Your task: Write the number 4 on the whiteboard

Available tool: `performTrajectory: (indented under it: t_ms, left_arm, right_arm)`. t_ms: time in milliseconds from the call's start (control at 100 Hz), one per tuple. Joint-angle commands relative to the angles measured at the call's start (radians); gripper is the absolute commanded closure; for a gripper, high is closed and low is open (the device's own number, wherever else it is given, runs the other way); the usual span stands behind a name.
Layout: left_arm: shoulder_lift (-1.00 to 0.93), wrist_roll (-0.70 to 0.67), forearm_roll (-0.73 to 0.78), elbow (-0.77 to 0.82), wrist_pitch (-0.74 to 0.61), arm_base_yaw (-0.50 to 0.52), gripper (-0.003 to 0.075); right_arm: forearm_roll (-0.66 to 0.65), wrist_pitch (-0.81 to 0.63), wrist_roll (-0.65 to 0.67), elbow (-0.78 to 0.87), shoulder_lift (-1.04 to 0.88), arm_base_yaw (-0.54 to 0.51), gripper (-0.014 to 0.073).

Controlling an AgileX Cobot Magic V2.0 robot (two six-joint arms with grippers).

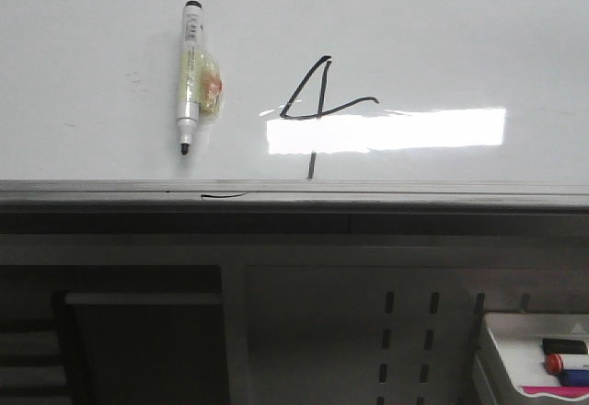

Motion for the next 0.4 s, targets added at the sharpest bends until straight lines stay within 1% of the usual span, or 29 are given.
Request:
performTrajectory:
  t_ms: [0, 390]
  left_arm:
    - [-0.023, -0.009, -0.008, 0.034, -0.058, 0.004, 0.0741]
    - [-0.023, -0.009, -0.008, 0.034, -0.058, 0.004, 0.0741]
  right_arm:
    - [-0.017, -0.013, 0.001, 0.020, -0.017, -0.007, 0.0659]
    - [-0.017, -0.019, 0.001, 0.020, -0.017, -0.007, 0.0659]
